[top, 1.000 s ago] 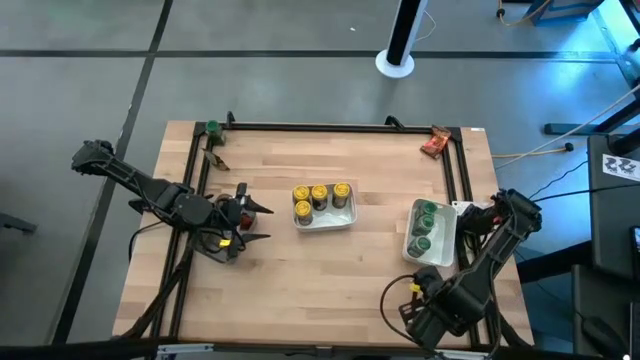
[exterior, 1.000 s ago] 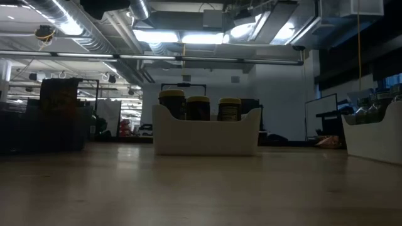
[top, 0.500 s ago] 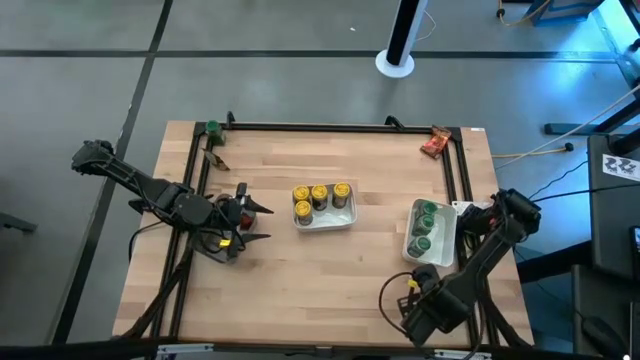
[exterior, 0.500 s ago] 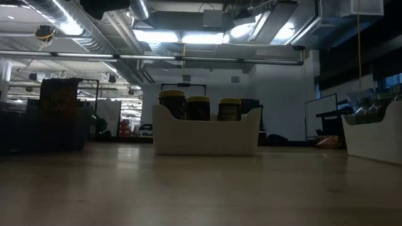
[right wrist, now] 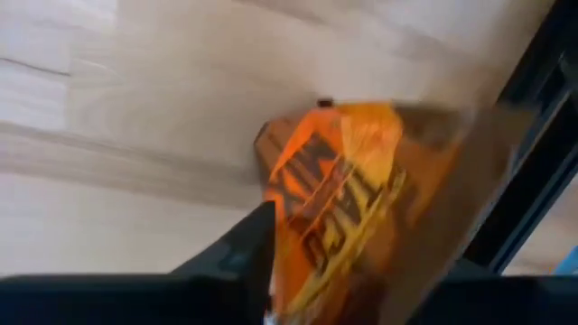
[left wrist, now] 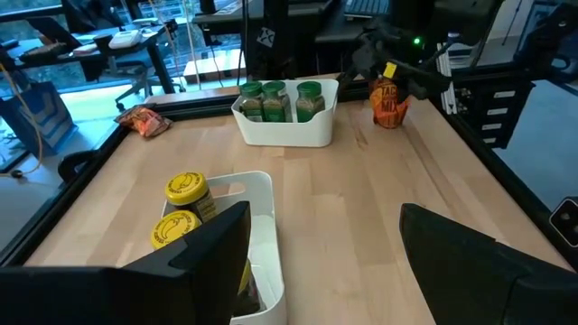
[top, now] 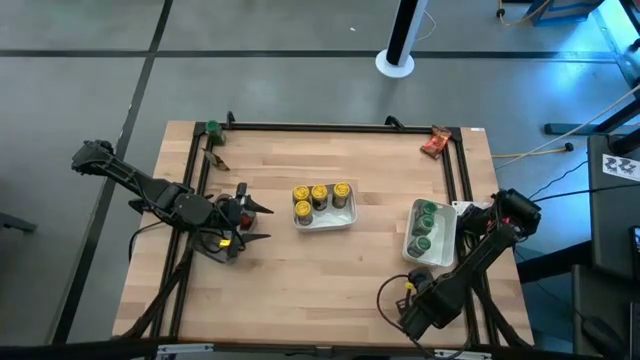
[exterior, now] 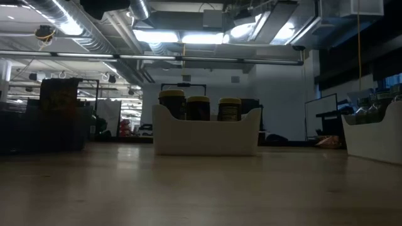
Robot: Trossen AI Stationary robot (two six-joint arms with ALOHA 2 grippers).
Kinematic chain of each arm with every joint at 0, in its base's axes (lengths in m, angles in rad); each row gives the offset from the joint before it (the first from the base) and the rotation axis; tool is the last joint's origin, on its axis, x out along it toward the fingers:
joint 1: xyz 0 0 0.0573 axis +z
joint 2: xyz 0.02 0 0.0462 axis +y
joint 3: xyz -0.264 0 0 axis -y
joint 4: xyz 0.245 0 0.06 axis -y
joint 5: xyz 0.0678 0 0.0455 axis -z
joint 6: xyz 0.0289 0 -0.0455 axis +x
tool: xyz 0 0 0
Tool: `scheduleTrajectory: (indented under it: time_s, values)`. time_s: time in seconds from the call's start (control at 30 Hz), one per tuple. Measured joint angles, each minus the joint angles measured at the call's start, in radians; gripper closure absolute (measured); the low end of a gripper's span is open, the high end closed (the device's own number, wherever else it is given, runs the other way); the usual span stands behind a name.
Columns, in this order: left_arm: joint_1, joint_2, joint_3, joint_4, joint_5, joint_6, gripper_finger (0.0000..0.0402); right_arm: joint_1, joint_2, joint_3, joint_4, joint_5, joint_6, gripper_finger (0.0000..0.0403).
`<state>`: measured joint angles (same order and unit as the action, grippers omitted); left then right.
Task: Sort spices by type
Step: Put the bottom orange seasoning pack into the black bin
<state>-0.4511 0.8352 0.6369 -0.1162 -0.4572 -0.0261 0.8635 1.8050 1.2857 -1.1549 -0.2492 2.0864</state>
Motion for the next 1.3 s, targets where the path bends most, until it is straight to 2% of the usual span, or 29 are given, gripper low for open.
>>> scheduleTrajectory:
  time_s: [0.2, 0.23, 0.37, 0.5, 0.8, 0.93, 1.13, 1.3]
  values:
    - [0.0, 0.0, 0.0, 0.001, 0.0, -0.002, 0.0135, 0.0, 0.0, -0.01, 0.002, 0.059, -0.116, 0.038]
    - [0.0, 0.0, 0.0, 0.001, 0.0, -0.002, 0.0135, 0.0, 0.0, -0.01, 0.002, 0.065, -0.134, 0.0389]
    - [0.0, 0.0, 0.0, 0.001, 0.0, -0.003, 0.0135, 0.0, -0.001, -0.01, 0.027, 0.086, -0.247, 0.0381]
    - [0.0, 0.0, 0.0, 0.0, 0.0, -0.003, 0.0135, -0.024, -0.002, 0.0, 0.061, 0.133, -0.372, 0.0394]
    - [0.0, 0.007, -0.008, 0.007, 0.0, -0.016, 0.0135, -0.148, -0.001, 0.096, 0.176, 0.43, -0.749, 0.0396]
    - [0.001, 0.017, -0.009, 0.006, -0.001, -0.052, 0.0135, -0.21, -0.001, 0.103, 0.289, 0.54, -0.953, 0.0397]
    - [0.032, 0.074, -0.009, 0.002, -0.011, -0.018, 0.0135, -0.294, -0.001, 0.103, 0.486, 0.605, -1.271, 0.0398]
    - [0.058, 0.149, -0.009, 0.036, -0.009, -0.045, 0.0135, -0.358, -0.001, 0.103, 0.584, 0.54, -1.443, 0.0399]
